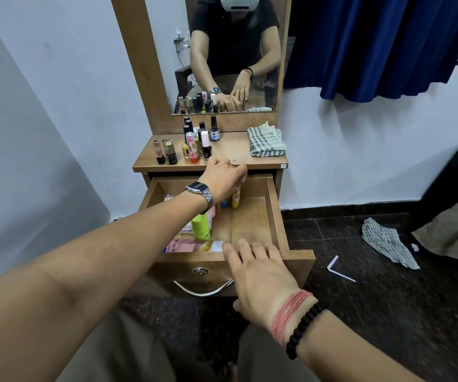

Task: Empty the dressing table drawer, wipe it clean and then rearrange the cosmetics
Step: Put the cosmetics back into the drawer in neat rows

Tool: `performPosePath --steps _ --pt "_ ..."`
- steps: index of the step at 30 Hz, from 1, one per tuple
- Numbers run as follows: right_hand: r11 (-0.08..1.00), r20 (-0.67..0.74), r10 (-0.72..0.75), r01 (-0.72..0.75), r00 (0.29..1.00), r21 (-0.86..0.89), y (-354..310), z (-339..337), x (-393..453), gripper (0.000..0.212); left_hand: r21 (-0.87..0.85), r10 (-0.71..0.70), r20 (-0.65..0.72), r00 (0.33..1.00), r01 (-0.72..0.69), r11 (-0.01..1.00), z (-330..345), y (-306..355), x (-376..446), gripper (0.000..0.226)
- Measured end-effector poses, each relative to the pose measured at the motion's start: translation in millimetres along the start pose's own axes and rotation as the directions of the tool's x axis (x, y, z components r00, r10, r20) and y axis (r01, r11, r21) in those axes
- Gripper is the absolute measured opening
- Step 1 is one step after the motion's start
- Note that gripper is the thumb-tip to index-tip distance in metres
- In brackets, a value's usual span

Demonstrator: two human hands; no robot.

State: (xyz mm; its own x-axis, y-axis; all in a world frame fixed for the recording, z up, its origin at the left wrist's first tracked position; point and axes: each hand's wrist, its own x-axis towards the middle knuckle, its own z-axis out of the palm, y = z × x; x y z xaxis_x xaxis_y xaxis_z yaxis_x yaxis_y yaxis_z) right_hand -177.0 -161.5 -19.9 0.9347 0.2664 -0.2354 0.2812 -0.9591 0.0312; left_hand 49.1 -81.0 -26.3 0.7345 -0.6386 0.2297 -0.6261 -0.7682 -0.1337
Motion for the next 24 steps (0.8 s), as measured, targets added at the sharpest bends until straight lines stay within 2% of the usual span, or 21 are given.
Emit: performPosePath --steps 24 --pt "1.000 0.000 0.001 -0.001 1.000 0.017 -1.0 -2.1 -0.3 0.080 -0.011 -0.032 -0.002 0.999 0.032 0.999 9.4 -1.1 1.6 0.010"
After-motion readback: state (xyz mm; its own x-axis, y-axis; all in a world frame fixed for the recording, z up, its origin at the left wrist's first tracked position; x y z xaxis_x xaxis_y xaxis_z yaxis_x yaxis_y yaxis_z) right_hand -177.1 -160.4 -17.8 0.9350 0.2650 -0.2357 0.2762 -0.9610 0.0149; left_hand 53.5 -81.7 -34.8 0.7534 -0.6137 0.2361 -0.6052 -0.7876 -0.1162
